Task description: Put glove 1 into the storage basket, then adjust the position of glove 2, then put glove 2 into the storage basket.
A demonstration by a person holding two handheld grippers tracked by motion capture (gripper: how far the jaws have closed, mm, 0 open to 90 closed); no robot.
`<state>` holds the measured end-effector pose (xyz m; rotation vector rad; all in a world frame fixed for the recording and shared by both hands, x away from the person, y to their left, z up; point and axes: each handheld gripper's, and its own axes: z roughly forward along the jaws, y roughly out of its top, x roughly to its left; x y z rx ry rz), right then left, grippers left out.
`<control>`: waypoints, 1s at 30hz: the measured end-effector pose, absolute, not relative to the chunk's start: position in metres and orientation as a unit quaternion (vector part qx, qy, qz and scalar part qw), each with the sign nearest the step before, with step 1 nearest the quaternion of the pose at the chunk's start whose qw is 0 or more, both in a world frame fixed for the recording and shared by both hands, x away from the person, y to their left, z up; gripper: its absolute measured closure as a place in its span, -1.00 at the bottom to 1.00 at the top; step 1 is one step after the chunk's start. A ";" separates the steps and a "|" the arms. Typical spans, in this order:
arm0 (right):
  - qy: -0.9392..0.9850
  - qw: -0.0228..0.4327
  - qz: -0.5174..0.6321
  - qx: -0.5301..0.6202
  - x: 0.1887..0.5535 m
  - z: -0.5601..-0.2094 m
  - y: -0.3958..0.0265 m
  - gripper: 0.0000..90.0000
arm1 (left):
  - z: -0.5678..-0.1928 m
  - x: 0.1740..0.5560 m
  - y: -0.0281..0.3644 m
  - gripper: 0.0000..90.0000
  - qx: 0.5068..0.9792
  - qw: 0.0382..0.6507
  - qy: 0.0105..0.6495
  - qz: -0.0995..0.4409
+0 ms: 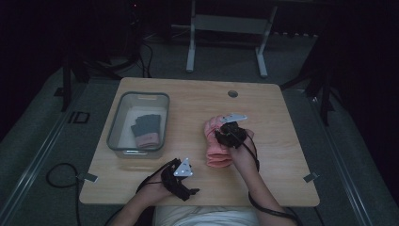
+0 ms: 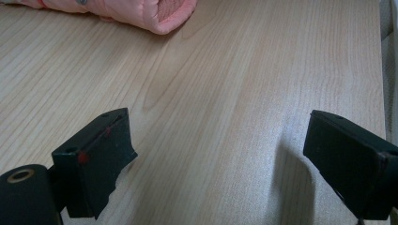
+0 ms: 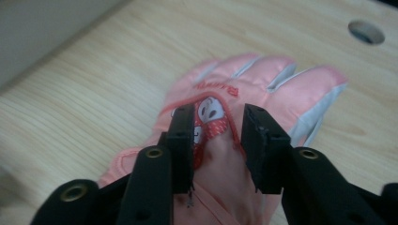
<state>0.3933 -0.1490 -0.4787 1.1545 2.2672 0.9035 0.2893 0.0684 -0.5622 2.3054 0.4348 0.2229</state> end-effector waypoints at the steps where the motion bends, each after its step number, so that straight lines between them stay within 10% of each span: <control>1: 0.818 0.218 0.335 0.415 0.392 -0.475 -0.150 0.41 | -0.562 0.289 0.068 -0.82 0.904 0.383 0.171 0.087; 30: 0.825 0.237 0.384 0.340 0.379 -0.435 -0.216 0.41 | -0.494 0.290 0.062 -0.77 0.877 0.413 0.217 0.118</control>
